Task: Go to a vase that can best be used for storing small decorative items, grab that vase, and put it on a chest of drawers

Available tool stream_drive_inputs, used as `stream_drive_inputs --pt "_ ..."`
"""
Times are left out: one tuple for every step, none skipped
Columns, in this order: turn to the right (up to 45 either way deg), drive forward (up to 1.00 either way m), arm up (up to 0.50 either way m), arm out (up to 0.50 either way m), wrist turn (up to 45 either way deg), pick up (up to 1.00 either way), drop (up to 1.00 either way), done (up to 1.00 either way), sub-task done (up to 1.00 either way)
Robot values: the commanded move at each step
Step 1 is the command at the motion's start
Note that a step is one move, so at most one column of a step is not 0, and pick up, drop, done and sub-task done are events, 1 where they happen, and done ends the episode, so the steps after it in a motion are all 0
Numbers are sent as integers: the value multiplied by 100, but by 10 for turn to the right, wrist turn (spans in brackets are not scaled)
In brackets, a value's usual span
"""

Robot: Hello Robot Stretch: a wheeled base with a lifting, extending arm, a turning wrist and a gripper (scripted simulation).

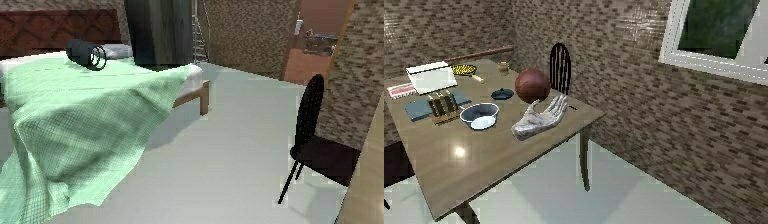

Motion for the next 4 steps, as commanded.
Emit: stream_drive_inputs --pt "60 0 0 0 0 0 0 0 0" --pt "0 55 0 0 0 0 0 0 0" --pt "30 0 0 0 0 0 0 0 0" --pt "0 40 0 0 0 0 0 0 0"
